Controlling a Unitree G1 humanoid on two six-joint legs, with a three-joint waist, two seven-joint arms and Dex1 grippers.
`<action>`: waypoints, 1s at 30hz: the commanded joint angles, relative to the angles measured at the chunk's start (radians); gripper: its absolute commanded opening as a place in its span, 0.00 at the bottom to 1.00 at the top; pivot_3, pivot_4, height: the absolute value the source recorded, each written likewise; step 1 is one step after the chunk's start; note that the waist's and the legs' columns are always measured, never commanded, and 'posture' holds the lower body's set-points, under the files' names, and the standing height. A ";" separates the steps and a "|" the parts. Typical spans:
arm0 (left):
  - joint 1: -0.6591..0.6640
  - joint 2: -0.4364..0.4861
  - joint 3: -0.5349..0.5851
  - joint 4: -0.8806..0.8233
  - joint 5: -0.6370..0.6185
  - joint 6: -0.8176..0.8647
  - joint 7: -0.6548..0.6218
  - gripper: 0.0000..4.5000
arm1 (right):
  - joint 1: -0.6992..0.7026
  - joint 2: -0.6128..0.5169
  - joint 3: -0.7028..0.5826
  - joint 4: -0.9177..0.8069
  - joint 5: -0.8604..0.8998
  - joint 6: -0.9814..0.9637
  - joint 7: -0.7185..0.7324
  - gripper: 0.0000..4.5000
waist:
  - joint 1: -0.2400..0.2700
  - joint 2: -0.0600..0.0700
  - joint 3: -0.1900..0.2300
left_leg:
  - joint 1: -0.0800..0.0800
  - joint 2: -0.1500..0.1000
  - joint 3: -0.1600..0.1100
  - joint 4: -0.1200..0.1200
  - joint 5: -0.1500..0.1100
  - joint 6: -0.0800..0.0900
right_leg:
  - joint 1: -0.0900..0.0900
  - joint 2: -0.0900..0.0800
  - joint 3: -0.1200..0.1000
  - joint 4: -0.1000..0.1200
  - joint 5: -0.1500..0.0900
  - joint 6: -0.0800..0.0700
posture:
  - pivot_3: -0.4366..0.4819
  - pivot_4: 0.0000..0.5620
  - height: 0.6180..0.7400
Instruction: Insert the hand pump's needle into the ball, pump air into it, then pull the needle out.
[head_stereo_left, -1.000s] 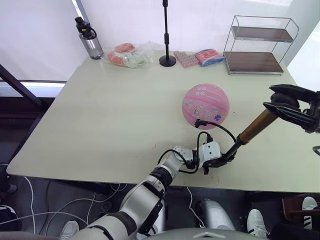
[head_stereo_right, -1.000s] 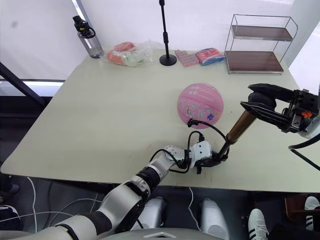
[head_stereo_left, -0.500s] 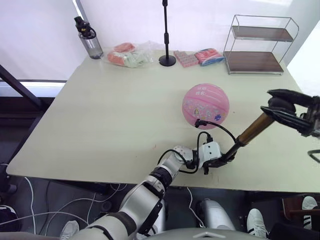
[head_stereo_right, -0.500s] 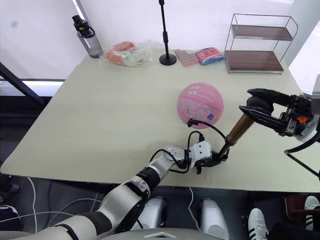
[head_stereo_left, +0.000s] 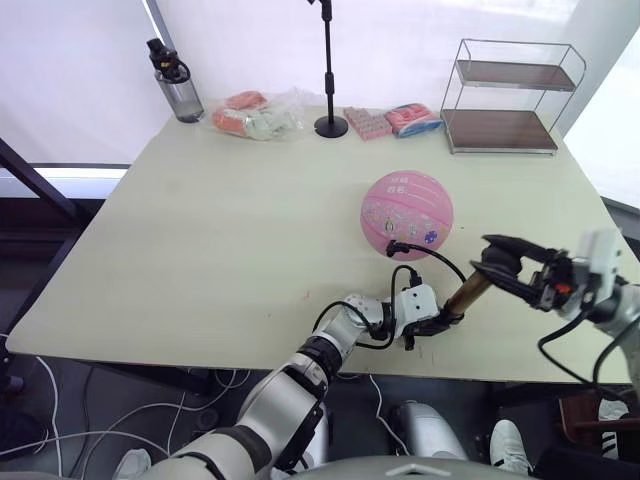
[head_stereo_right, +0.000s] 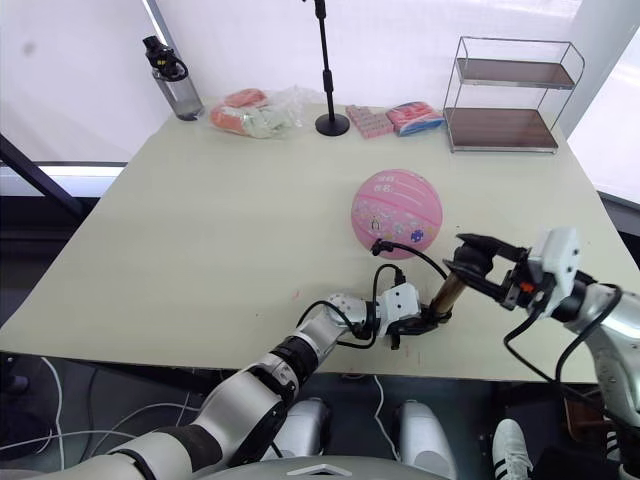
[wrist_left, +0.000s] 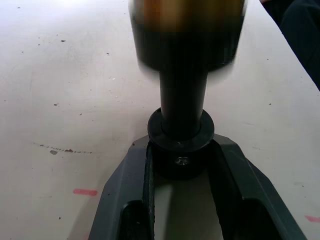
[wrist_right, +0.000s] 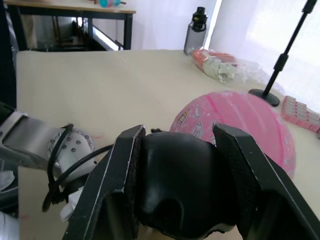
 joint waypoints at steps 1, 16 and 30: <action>0.043 0.024 -0.021 0.079 0.042 0.057 -0.007 0.22 | 0.055 0.026 0.099 0.105 -0.097 0.004 0.002 0.38 | -0.001 0.000 -0.001 | 0.000 0.000 0.000 0.000 0.000 0.000 | 0.000 0.000 0.000 0.000 0.000 0.000 | 0.48 0.27 0.93; 0.041 0.023 -0.026 0.084 0.047 0.050 -0.011 0.22 | -0.018 -0.135 -0.165 -0.170 0.191 0.220 -0.042 0.38 | 0.004 0.011 0.006 | -0.003 -0.001 -0.001 0.000 0.000 0.000 | -0.002 -0.001 0.000 0.000 0.000 0.000 | 0.48 0.27 0.93; 0.034 0.019 -0.029 0.091 0.050 0.044 -0.011 0.22 | -0.231 -0.381 -0.440 -0.195 0.489 0.474 -0.068 0.38 | 0.004 0.012 0.013 | -0.004 -0.002 0.000 0.001 0.000 0.000 | -0.002 -0.001 0.000 0.000 0.000 0.000 | 0.48 0.27 0.93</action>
